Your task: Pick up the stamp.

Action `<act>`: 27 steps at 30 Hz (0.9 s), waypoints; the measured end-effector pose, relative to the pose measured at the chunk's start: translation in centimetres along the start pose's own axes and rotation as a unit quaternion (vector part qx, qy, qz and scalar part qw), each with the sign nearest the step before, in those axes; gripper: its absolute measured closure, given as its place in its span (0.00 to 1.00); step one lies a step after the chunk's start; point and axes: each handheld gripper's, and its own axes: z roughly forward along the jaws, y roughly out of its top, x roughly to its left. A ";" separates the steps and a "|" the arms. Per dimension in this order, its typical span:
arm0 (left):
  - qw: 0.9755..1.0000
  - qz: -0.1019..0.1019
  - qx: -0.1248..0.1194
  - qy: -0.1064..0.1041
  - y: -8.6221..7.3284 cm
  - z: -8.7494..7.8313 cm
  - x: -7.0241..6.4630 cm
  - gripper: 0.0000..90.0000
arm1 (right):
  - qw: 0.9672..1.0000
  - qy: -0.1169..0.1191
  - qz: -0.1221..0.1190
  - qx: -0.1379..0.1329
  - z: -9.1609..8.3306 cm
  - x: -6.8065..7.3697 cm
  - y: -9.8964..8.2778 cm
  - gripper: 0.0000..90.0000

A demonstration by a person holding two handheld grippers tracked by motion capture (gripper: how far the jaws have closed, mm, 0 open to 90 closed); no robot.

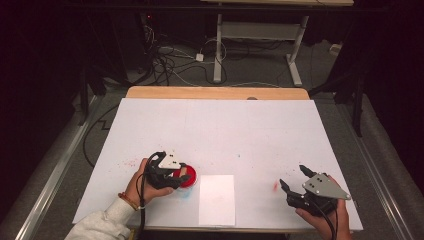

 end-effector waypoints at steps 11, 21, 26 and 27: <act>1.000 -0.002 -0.001 -0.004 -0.5 0.6 0.0 0.59 | 1.000 0.003 0.002 0.001 0.4 0.0 0.2 0.30; 1.000 -0.006 -0.004 -0.008 -0.7 0.6 0.1 0.59 | 1.000 0.007 -0.005 0.007 0.7 0.2 0.2 0.30; 1.000 -0.005 -0.003 -0.005 -0.6 0.7 0.0 0.59 | 1.000 0.007 -0.006 0.006 0.5 0.1 0.1 0.30; 1.000 -0.007 -0.003 -0.007 -0.7 0.7 0.1 0.59 | 1.000 0.006 -0.004 0.004 0.5 0.2 0.2 0.30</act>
